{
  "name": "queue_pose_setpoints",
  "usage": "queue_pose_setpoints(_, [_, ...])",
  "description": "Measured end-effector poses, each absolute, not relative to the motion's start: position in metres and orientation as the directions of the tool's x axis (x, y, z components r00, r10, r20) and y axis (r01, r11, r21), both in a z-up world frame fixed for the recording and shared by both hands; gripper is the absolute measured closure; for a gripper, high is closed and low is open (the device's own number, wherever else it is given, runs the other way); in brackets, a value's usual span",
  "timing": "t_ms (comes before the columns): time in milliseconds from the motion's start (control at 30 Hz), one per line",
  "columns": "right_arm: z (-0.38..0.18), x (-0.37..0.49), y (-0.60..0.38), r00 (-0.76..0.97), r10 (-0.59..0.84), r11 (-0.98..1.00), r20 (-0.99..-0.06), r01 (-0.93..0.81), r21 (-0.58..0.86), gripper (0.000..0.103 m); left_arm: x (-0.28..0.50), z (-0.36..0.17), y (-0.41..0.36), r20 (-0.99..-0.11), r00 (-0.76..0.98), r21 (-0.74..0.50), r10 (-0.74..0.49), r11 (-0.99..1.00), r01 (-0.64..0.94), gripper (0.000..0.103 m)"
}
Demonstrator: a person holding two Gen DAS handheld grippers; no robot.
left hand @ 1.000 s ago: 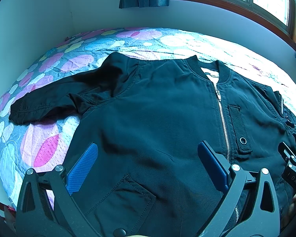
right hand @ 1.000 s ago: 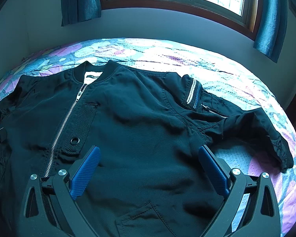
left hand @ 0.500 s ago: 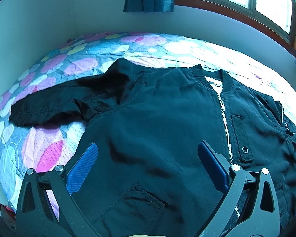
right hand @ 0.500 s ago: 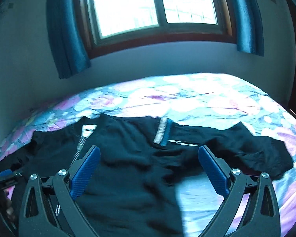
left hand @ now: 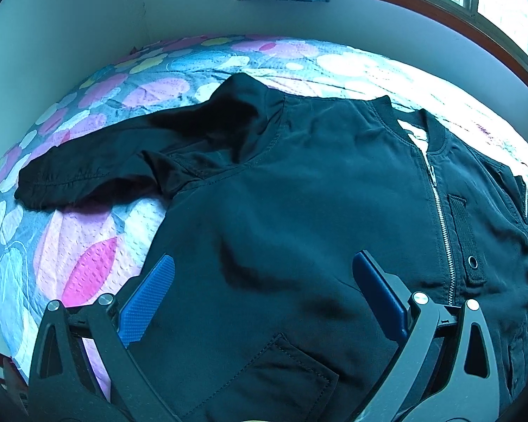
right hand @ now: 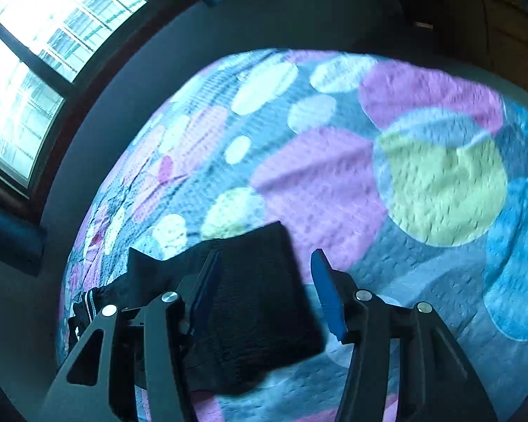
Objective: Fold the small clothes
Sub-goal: 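Grasp the black jacket's sleeve cuff with the right tool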
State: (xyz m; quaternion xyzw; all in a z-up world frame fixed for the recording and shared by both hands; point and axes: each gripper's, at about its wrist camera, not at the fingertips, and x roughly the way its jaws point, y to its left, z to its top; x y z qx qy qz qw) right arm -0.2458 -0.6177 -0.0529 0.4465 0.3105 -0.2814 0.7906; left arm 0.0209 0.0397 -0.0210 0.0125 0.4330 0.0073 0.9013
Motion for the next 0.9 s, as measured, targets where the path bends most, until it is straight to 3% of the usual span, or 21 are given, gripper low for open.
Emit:
queue_pose_setpoints(200, [-0.063,-0.239,-0.609,0.688,-0.089,0.458,-0.72,0.671,0.583,0.049,0.021,-0.026,0.031,-0.79,0.612,0.051,0.033,0.999,0.012,0.002])
queue_pose_setpoints(233, [-0.06,-0.234,-0.602,0.675,-0.086,0.493,-0.733,0.668,0.558,0.054,0.021,-0.026,0.03,-0.791,0.611,0.053,0.033,0.998,0.014,0.002])
queue_pose_setpoints(300, [-0.057,-0.228,-0.6,0.639,-0.091,0.55,-0.764,0.672,0.496,0.082,0.02,-0.026,0.027,-0.794,0.607,0.05,0.028,0.999,0.02,0.002])
queue_pose_setpoints(367, [-0.056,-0.227,-0.596,0.641,-0.062,0.552,-0.765,0.661,0.509,0.093,0.019,-0.025,0.024,-0.795,0.606,0.047,0.024,0.999,0.023,0.002])
queue_pose_setpoints(433, [-0.046,-0.236,-0.596,0.679,-0.068,0.552,-0.731,0.636,0.54,0.094,0.018,-0.024,0.023,-0.793,0.608,0.05,0.023,0.998,0.026,0.002])
queue_pose_setpoints(600, [-0.031,-0.29,-0.63,0.663,-0.265,0.455,-0.7,0.726,0.516,0.095,0.016,-0.021,0.028,-0.788,0.615,0.049,0.027,0.999,0.02,0.002])
queue_pose_setpoints(733, [-0.068,-0.299,-0.643,0.649,-0.187,0.388,-0.737,0.738,0.552,0.093,0.019,-0.022,0.032,-0.79,0.613,0.053,0.028,0.998,0.022,0.002])
queue_pose_setpoints(833, [-0.073,-0.322,-0.648,0.726,-0.153,0.29,-0.671,0.682,0.672,0.085,0.018,-0.019,0.034,-0.787,0.617,0.044,0.019,0.999,0.025,0.002])
queue_pose_setpoints(867, [-0.072,-0.329,-0.649,0.733,-0.159,0.261,-0.661,0.677,0.688,0.073,0.017,-0.018,0.035,-0.782,0.623,0.046,0.018,0.998,0.029,0.002])
queue_pose_setpoints(900, [-0.071,-0.335,-0.649,0.735,-0.173,0.244,-0.656,0.677,0.694,0.069,0.016,-0.018,0.036,-0.778,0.628,0.051,0.021,0.998,0.03,0.002])
